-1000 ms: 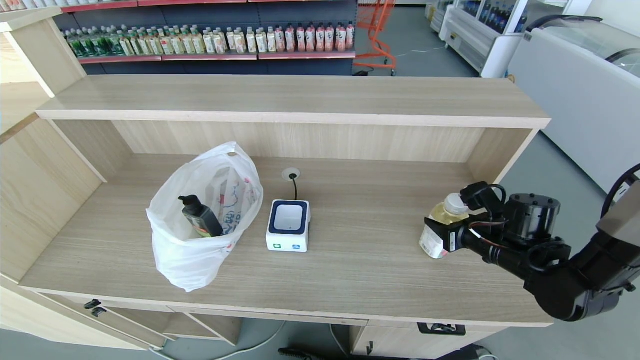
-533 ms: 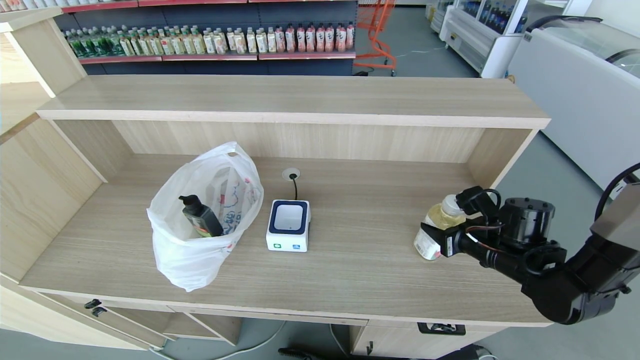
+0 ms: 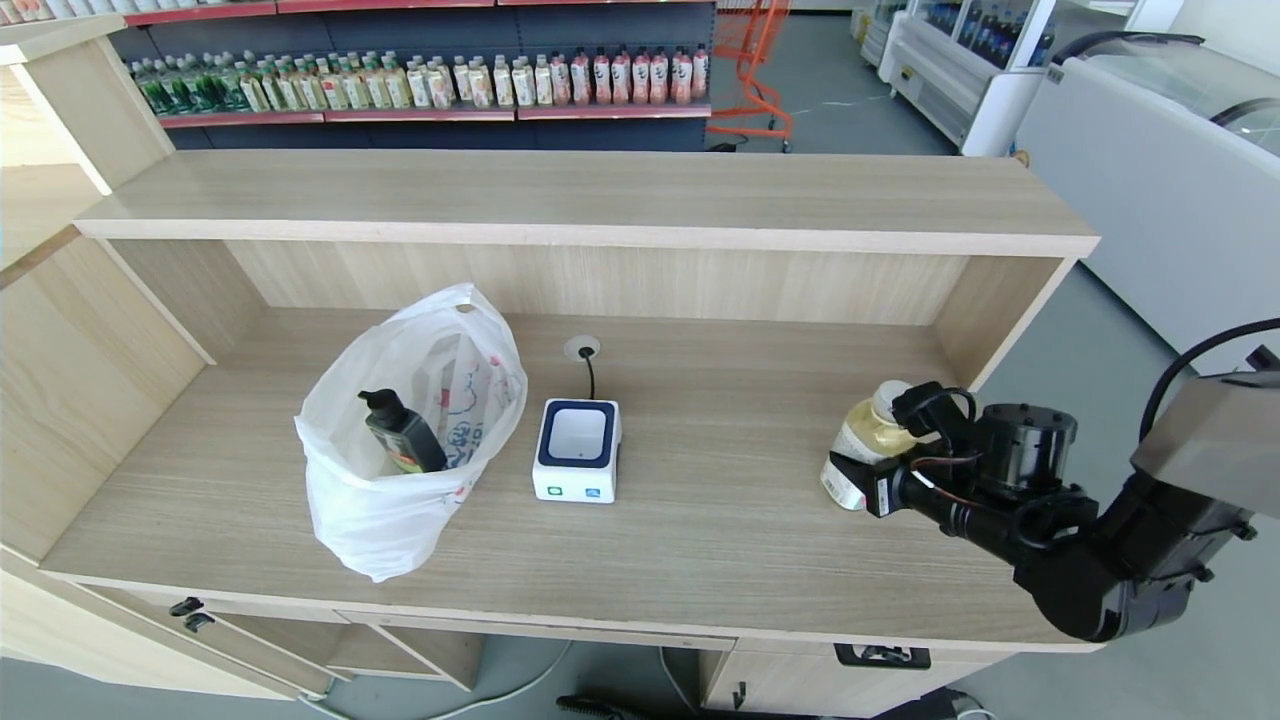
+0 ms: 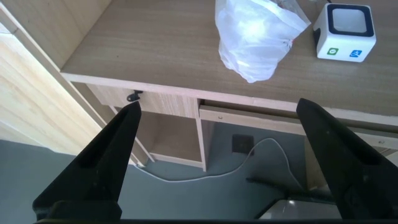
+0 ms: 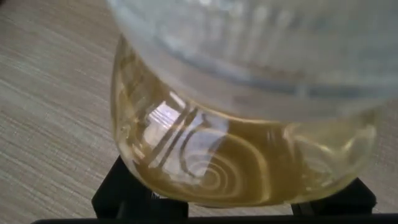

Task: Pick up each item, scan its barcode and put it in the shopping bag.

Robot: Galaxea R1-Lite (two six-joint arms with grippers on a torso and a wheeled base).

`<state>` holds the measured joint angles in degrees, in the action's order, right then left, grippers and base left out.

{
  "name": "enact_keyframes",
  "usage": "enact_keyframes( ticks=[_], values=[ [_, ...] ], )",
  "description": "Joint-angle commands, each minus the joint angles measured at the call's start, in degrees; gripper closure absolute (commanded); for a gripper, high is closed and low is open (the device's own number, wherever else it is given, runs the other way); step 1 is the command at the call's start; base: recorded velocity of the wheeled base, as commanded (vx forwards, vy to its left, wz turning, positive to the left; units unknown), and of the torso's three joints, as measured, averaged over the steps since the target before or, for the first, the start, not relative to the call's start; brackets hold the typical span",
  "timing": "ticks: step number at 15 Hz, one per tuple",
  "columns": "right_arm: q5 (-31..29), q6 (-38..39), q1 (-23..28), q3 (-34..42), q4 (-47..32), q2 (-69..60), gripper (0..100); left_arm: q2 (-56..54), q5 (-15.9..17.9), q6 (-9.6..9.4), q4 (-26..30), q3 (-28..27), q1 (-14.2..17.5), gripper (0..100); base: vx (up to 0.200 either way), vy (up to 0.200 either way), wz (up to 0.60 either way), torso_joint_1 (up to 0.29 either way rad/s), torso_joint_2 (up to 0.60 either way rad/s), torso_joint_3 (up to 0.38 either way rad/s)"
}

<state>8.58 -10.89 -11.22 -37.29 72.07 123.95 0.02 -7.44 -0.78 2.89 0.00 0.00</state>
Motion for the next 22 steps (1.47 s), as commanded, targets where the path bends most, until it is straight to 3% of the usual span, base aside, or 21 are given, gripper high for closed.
enact_keyframes(
  ticks=[1,3,4,5,7,8,9,14,20,22],
  values=[
    [0.47,2.27,-0.21,-4.02,-0.62,-2.14,100,-0.02,-0.03,-0.01,0.01,0.00,0.00,0,0.000,0.000,0.00,0.000,0.00,0.000],
    [2.84,13.08,-1.53,-8.85,-10.90,-11.45,100,0.06,-0.03,-0.01,0.01,0.00,0.00,0,0.000,0.000,0.00,0.000,0.00,0.000],
    [7.24,18.62,-2.23,-10.61,-18.63,-17.43,100,-0.02,-0.03,-0.01,0.01,0.00,0.00,0,0.000,0.000,0.00,0.000,0.00,0.000],
    [13.57,22.31,-2.50,-11.22,-23.20,-21.83,100,-0.02,-0.03,-0.01,0.01,0.00,0.00,0,0.000,0.000,0.00,0.000,0.00,0.000],
    [33.61,26.79,-2.41,-7.71,-24.52,-29.56,100,-0.02,-0.03,-0.01,0.01,0.00,0.00,0,0.000,0.000,0.00,0.000,0.00,0.000],
    [39.76,25.65,-2.32,-5.16,-23.73,-30.88,100,-0.02,-0.03,-0.01,0.01,0.00,0.00,0,0.000,0.000,0.00,0.000,0.00,0.000],
    [42.13,23.54,-2.41,-3.84,-23.47,-31.32,100,0.06,-0.03,-0.01,0.01,0.00,0.00,0,0.000,0.000,0.00,0.000,0.00,0.000],
    [42.22,22.40,-10.32,2.40,-23.91,-35.71,100,-0.02,-0.03,-0.01,0.01,0.00,0.00,0,0.000,0.000,0.00,0.000,0.00,0.000],
    [42.13,26.35,-16.56,0.90,-24.43,-37.03,100,0.06,-0.03,-0.01,0.01,0.00,0.00,0,0.000,0.000,0.00,0.000,0.00,0.000],
    [38.88,26.44,-18.32,0.29,-24.43,-35.54,100,0.06,-0.03,-0.01,0.01,0.00,0.00,0,0.000,0.000,0.00,0.000,0.00,0.000]
  ],
)
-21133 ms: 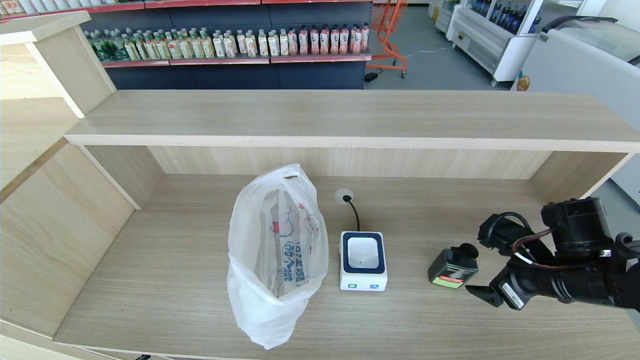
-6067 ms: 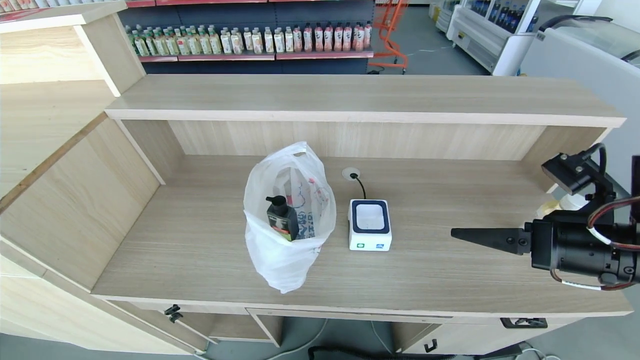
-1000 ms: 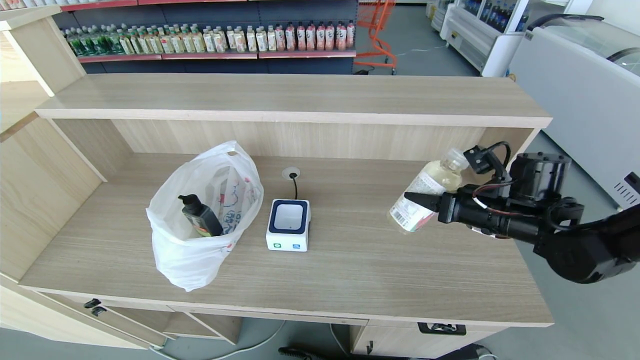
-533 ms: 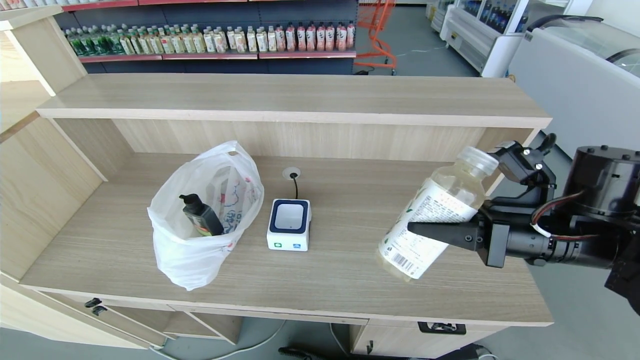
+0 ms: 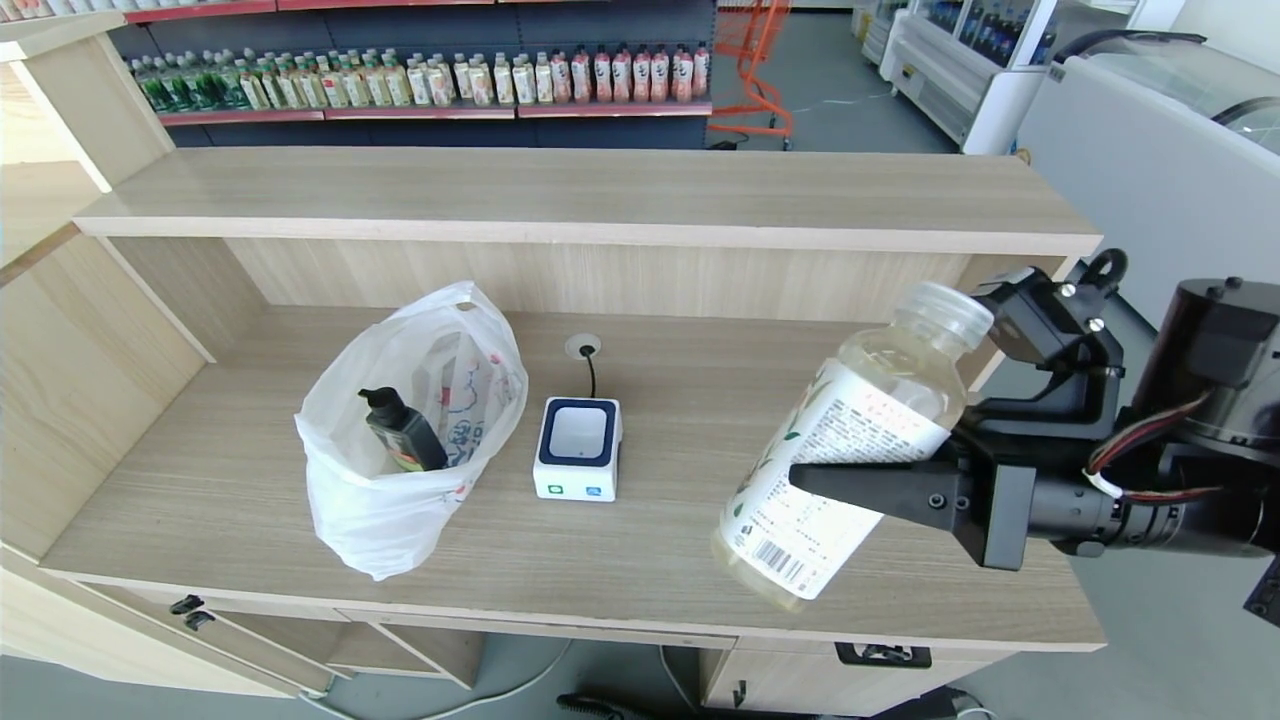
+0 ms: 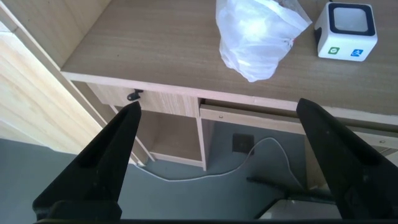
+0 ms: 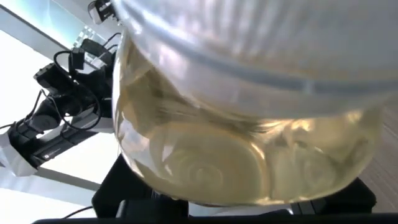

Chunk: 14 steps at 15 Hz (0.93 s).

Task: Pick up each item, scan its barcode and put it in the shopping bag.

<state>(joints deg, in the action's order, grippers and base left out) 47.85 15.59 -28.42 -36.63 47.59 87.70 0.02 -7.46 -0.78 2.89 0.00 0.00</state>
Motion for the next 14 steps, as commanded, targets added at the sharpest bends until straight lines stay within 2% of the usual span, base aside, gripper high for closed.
enact_keyframes(
  ticks=[1,4,14],
  values=[
    [-1.53,0.32,-1.91,-0.46,-0.04,0.89,100,-0.02,-0.01,-0.01,0.01,0.00,0.00,0,0.000,0.000,0.00,0.000,0.00,0.000],
    [-2.94,5.24,-4.02,-0.37,-0.31,0.72,100,-0.02,-0.01,-0.01,0.01,0.00,0.00,0,0.000,0.000,0.00,0.000,0.00,0.000],
    [-2.76,5.24,-4.81,-2.13,-2.94,0.72,100,-0.02,-0.01,-0.01,0.01,0.00,0.00,0,0.000,0.000,0.00,0.000,0.00,0.000]
  ],
)
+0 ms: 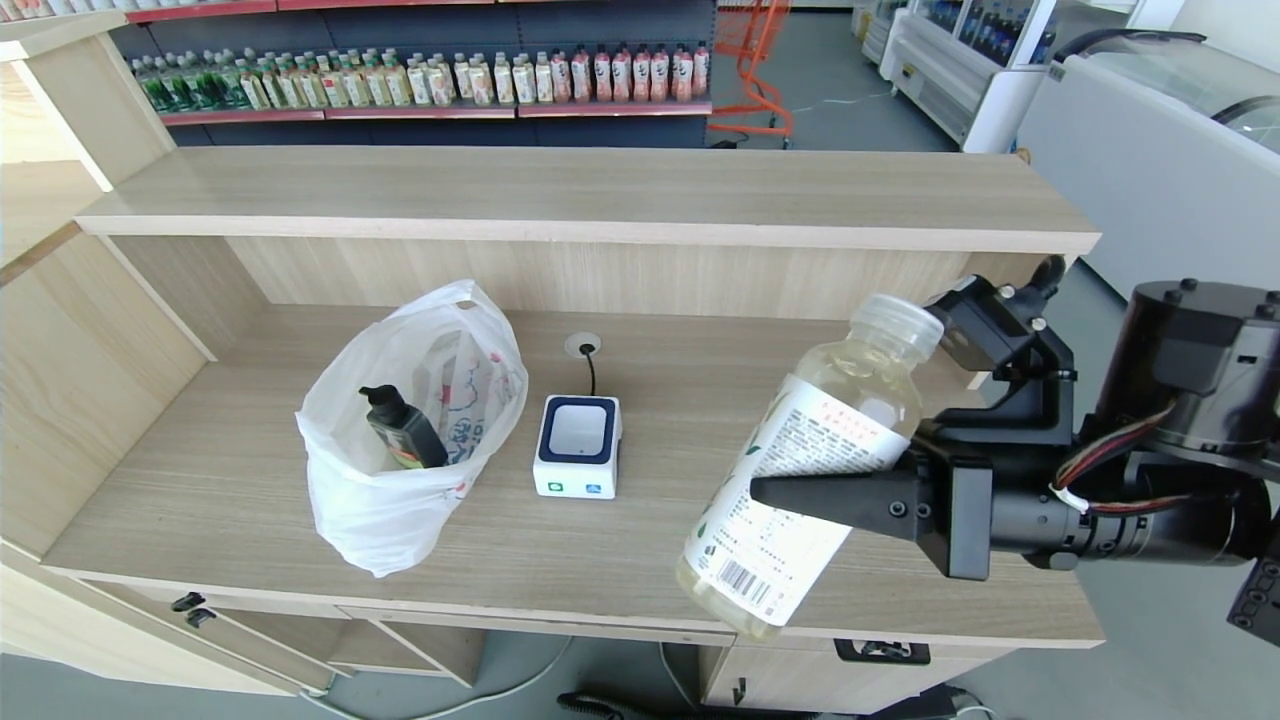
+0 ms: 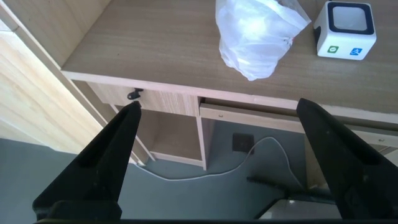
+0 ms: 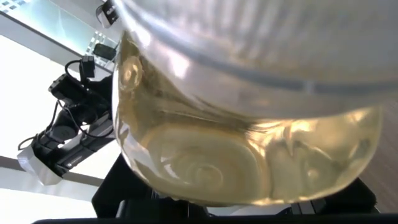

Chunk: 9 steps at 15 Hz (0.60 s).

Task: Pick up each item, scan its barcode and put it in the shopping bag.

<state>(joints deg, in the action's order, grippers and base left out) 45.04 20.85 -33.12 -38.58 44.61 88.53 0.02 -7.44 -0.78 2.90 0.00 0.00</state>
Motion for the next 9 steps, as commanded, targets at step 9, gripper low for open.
enact_keyframes(
  ticks=[9],
  values=[
    [-0.13,-0.10,-0.19,-0.79,0.04,-0.81,100,0.06,-0.03,-0.01,0.00,0.00,0.00,0,0.000,0.000,0.00,0.000,0.00,0.000]
  ],
)
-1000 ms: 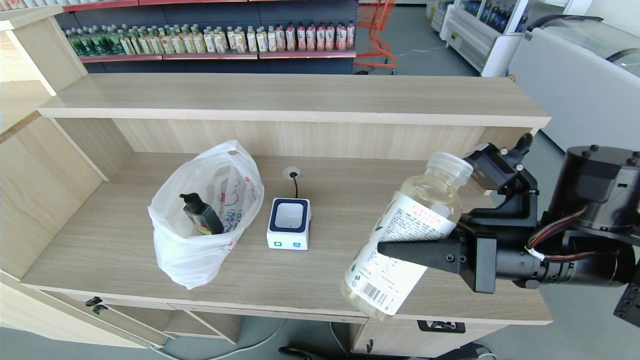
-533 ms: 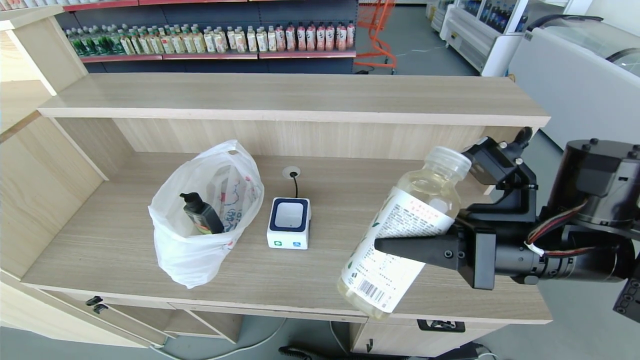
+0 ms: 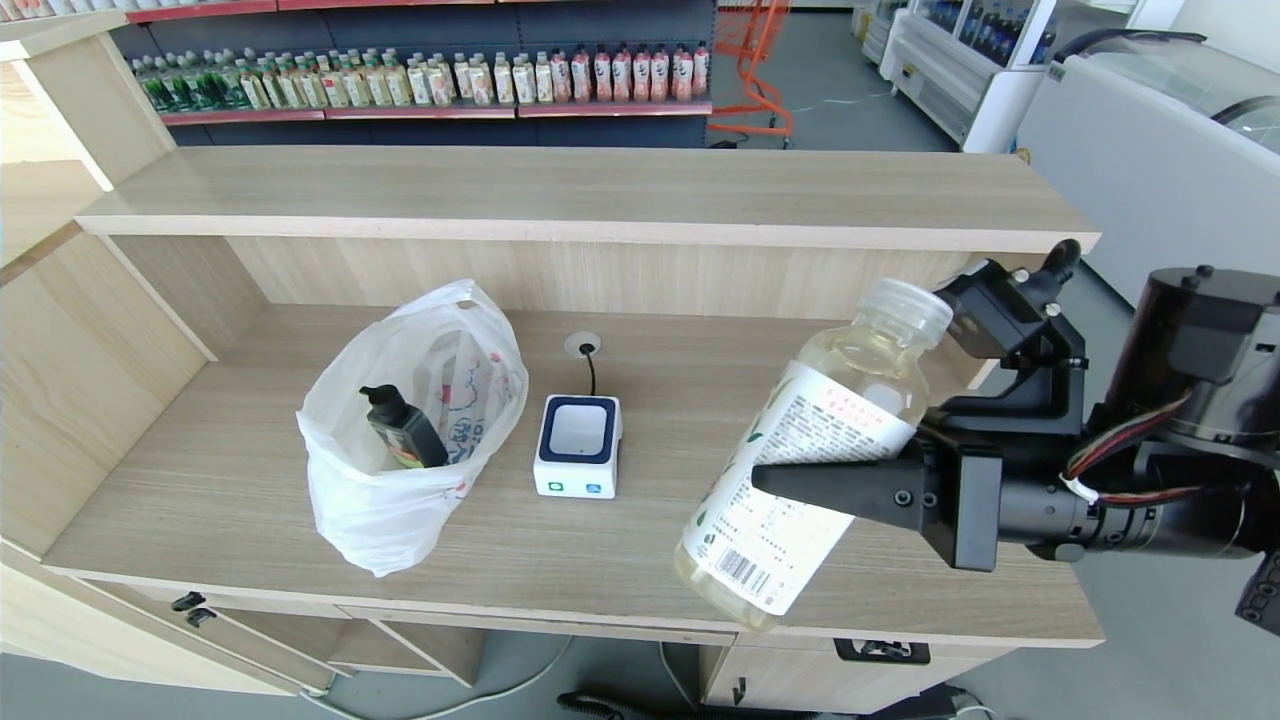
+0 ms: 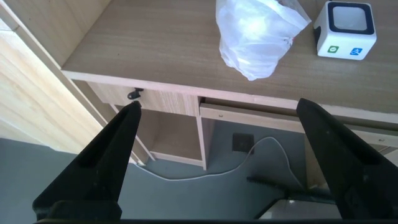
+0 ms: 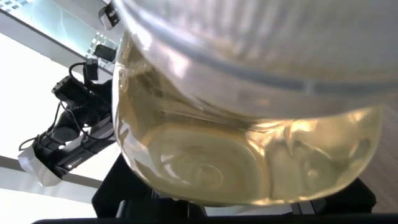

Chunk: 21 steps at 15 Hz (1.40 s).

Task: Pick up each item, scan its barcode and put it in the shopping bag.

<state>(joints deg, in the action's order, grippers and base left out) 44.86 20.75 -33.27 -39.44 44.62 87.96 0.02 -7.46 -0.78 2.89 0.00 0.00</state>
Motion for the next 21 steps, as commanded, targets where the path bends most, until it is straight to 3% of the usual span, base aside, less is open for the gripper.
enact_keyframes(
  ticks=[1,4,6,9,11,13,16,21],
  values=[
    [0.05,-0.09,-0.04,0.15,0.03,-0.33,100,0.06,-0.01,-0.01,0.01,0.00,0.00,0,0.000,0.000,0.00,0.000,0.00,0.000],
    [-0.04,-3.61,0.48,0.76,0.03,-1.29,100,-0.02,-0.01,-0.01,0.01,0.00,0.00,0,0.000,0.000,0.00,0.000,0.00,0.000],
    [-0.04,-19.25,4.70,1.38,-0.14,-2.26,100,0.06,-0.01,-0.01,0.01,0.00,0.00,0,0.000,0.000,0.00,0.000,0.00,0.000],
    [-0.56,-52.21,16.66,1.20,-1.20,-2.00,100,-0.02,-0.01,-0.01,0.01,0.00,0.00,0,0.000,0.000,0.00,0.000,0.00,0.000],
    [-5.05,-60.56,19.65,1.03,-1.20,-3.23,100,-0.02,-0.01,-0.01,0.01,0.00,0.00,0,0.000,0.000,0.00,0.000,0.00,0.000],
    [-9.79,-66.10,20.35,1.38,-1.20,-4.63,100,-0.02,-0.01,-0.01,0.01,0.00,0.00,0,0.000,0.000,0.00,0.000,0.00,0.000],
    [-10.76,-75.68,24.65,1.91,-1.20,-5.69,100,0.06,-0.01,-0.01,0.01,0.00,0.00,0,0.000,0.000,0.00,0.000,0.00,0.000],
    [-14.45,-77.09,26.32,4.98,-1.20,-7.10,100,0.06,-0.01,-0.01,0.01,0.00,0.00,0,0.000,0.000,0.00,0.000,0.00,0.000]
  ],
)
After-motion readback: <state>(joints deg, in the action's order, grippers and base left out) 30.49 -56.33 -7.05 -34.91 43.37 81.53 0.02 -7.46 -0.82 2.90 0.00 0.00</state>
